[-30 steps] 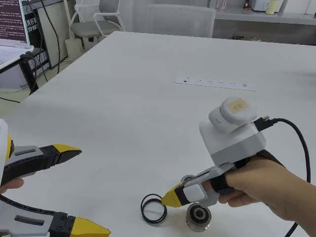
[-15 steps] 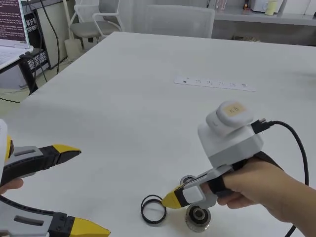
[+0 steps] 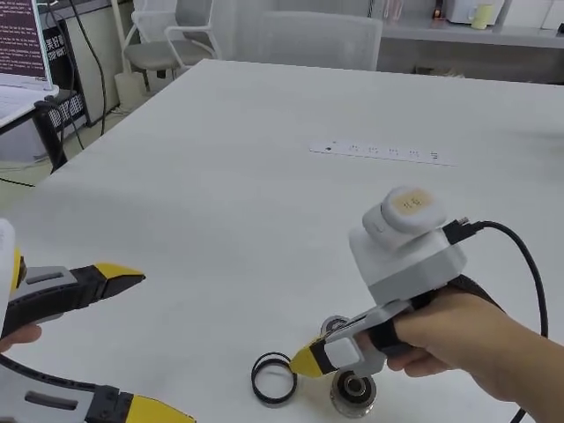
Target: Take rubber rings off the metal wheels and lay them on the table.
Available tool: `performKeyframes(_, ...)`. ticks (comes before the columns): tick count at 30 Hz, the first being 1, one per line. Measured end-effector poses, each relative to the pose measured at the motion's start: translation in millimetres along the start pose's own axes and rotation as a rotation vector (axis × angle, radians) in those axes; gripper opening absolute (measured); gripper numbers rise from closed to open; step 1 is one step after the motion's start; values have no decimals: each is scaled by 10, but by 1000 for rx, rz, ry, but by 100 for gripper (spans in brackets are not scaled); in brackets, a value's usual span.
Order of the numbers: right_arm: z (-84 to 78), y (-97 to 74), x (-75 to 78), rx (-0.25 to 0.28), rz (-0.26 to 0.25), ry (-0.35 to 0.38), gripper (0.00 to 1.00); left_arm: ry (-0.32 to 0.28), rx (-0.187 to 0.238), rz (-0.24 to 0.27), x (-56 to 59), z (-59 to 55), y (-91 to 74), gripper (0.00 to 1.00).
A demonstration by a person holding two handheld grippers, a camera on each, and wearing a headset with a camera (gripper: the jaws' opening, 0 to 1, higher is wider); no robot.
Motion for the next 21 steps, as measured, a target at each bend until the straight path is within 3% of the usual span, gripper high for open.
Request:
performKeyframes(9,-2,28,29,-8,-27,-14,0,-1,-1,4,-8,-1,-2,94)
performKeyframes(15,-16,48,29,-31,-68,-82,0,-2,0,2,-5,-1,0,94)
performKeyframes(21,-11,58,29,-37,-77,-101,0,-4,1,6,-9,-2,0,94)
Point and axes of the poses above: the centre of the closed fingertips' face, and the gripper's own axes: y roughly forward along the fingers, x roughly to its right, z roughly out of its top, the point moved 4 cm from there along -y, roughly backward along the fingers, and after that the axes turned 6 degrees about -z, right-handed, at the moved point
